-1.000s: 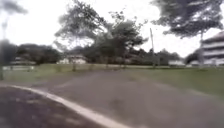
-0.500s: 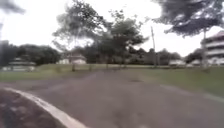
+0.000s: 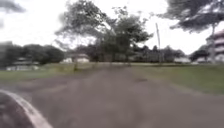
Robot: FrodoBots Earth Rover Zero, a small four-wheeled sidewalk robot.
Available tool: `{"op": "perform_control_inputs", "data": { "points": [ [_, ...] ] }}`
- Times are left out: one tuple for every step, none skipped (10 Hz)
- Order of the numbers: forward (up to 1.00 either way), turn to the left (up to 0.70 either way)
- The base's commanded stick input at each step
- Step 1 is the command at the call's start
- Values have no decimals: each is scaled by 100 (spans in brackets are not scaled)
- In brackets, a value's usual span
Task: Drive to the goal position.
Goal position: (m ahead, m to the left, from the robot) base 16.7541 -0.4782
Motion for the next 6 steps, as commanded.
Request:
{"op": "perform_control_inputs", "data": {
  "points": [
    [70, 0],
    [70, 0],
    [70, 0],
    [70, 0],
    [70, 0],
    [70, 0]
  ]
}}
